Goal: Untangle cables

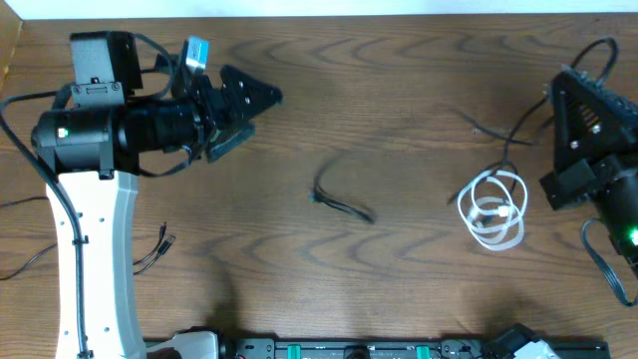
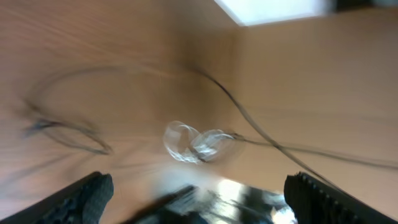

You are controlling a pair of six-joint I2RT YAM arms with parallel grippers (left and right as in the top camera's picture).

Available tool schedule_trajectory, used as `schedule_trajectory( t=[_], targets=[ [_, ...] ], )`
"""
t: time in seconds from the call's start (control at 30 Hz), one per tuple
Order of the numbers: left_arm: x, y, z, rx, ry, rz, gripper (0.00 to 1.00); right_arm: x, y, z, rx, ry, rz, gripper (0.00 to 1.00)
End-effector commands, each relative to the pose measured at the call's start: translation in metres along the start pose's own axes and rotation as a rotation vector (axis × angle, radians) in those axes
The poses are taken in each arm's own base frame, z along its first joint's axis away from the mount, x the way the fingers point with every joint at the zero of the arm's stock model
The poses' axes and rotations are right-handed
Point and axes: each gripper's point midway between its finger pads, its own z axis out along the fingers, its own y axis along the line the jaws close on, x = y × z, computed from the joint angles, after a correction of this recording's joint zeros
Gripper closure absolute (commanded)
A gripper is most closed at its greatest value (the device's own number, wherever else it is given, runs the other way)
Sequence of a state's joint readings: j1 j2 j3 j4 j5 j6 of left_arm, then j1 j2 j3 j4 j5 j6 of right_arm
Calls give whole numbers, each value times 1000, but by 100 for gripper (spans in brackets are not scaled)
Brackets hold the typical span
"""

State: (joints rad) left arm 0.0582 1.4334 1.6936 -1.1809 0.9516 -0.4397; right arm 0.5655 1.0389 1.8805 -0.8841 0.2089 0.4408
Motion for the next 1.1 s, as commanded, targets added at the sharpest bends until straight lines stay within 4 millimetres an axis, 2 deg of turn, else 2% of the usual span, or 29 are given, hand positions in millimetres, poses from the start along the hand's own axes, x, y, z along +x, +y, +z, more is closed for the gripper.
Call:
schedule_trajectory(
  t=[0.0,0.03,0.07,0.13,0.17,0.23,0.33,0.37,0.43,0.6,0.67,0.8,0.97,1.07],
  targets=[
    [-7,46,-5,-292,-77,62,8,14,15,25,-67,63,-77,99],
    [-2,51,-5,-325,-63,53,8,15,13,33,-45,61,-89,99],
    [8,58,-5,-372,-35,38,8,13,9,48,-6,42,-15,99],
    [17,63,-3,-411,-5,33,8,1,20,57,-49,-3,103,98],
    [26,65,-1,-439,24,45,10,-21,41,57,-153,-76,138,99],
    [34,66,1,-459,62,82,10,-55,56,47,-220,-194,158,99],
    [46,66,3,-473,113,130,11,-89,50,30,-180,-318,190,99],
    [49,65,5,-473,126,142,12,-94,46,28,-156,-338,196,99],
    [54,62,8,-469,149,171,15,-94,38,29,-105,-337,196,99],
    [60,49,22,-439,172,264,16,-63,29,55,-51,-222,266,99],
    [60,42,29,-419,164,299,16,-57,37,62,-95,-188,317,99],
    [61,29,39,-389,153,324,16,-54,43,63,-139,-161,416,98],
    [56,23,48,-393,115,362,16,-57,59,59,-222,-142,415,98],
    [60,23,56,-390,134,367,16,-57,65,57,-252,-125,409,98]
  ],
)
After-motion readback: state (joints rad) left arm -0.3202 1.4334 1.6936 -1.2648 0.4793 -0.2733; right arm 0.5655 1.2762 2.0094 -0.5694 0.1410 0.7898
